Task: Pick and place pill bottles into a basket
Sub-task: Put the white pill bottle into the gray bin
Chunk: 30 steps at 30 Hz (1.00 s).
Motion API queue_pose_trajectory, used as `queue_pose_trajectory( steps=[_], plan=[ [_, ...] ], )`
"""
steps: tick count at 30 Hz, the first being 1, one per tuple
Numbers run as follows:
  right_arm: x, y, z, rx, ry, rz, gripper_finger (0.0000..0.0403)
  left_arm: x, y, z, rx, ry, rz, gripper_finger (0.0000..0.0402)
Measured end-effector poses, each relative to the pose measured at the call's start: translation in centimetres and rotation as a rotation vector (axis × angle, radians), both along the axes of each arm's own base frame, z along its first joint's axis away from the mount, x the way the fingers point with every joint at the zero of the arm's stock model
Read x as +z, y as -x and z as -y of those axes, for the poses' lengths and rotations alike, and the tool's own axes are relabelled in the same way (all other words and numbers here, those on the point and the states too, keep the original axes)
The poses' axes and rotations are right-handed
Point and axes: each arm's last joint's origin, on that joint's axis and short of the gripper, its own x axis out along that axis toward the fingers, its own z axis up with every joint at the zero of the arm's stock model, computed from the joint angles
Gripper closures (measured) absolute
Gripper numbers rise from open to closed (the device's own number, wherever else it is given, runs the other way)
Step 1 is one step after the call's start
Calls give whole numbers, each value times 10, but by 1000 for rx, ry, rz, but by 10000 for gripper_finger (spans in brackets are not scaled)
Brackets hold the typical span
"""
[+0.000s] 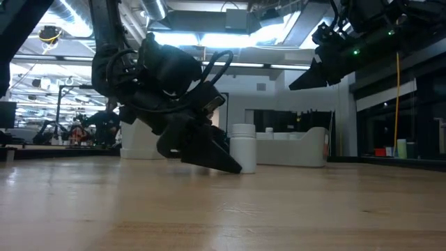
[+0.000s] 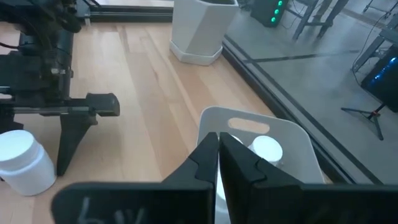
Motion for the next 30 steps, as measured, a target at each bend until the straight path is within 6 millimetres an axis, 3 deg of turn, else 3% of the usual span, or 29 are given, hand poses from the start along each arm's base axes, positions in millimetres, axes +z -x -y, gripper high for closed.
queue_pose_trajectory(
  steps=[11,20,30],
  plan=[
    [0,0,0,0,0,2,384,1,-1,0,3,6,4,155],
    [0,0,0,-1,-2,2,384,-12,-19,-1,-36,37,21,155],
    [-1,0,0,-1,-3,-8,384,-15,-18,-5,-28,62,-5,155]
  ],
)
